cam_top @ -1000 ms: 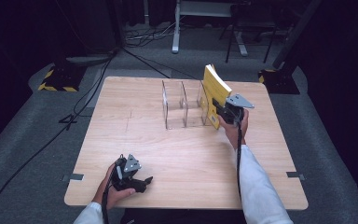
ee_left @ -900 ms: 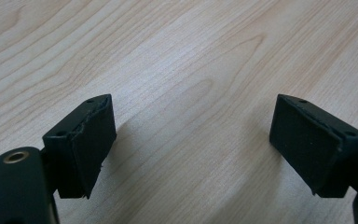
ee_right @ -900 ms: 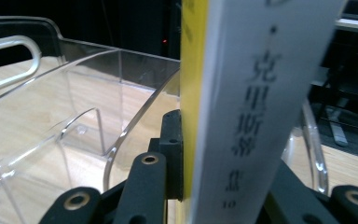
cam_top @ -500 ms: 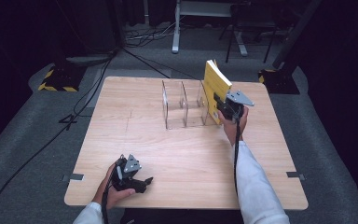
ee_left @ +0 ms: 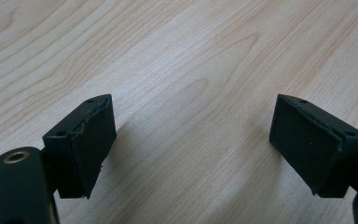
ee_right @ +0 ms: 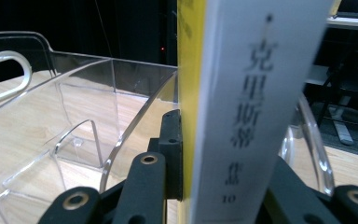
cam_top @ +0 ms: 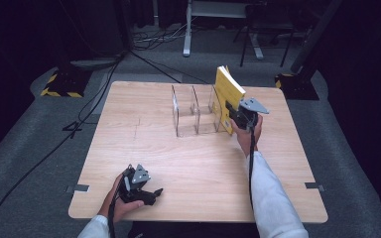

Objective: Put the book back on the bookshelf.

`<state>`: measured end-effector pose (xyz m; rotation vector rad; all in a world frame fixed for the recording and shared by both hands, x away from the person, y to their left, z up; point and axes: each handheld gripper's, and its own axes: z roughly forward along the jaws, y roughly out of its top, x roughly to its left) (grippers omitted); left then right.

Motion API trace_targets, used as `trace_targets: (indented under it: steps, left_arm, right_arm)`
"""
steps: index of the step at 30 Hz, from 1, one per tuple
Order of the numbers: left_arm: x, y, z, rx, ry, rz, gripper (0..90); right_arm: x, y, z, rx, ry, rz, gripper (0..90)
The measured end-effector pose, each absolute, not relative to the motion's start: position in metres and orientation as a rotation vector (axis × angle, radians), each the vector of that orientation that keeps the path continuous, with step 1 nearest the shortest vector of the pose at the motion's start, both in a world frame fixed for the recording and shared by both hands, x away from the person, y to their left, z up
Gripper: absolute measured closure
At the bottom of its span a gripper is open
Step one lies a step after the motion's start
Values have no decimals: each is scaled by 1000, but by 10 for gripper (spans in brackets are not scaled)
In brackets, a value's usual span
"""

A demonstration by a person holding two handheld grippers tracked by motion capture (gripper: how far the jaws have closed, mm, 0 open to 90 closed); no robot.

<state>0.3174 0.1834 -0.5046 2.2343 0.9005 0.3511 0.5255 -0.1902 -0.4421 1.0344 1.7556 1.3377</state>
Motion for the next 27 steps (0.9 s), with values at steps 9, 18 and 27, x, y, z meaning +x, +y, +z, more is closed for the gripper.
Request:
trace_targets:
  steps: [9, 18, 27]
  left_arm:
    - [317, 183, -505, 2234, 902, 348, 150]
    - [318, 183, -505, 2234, 902, 348, 149]
    - [318, 183, -505, 2233, 903, 343, 148]
  right_arm:
    - [519, -194, -438, 999, 1810, 1313, 730]
    - [509, -203, -431, 970, 1830, 1269, 714]
    - [498, -216, -423, 937, 1859, 1239, 692]
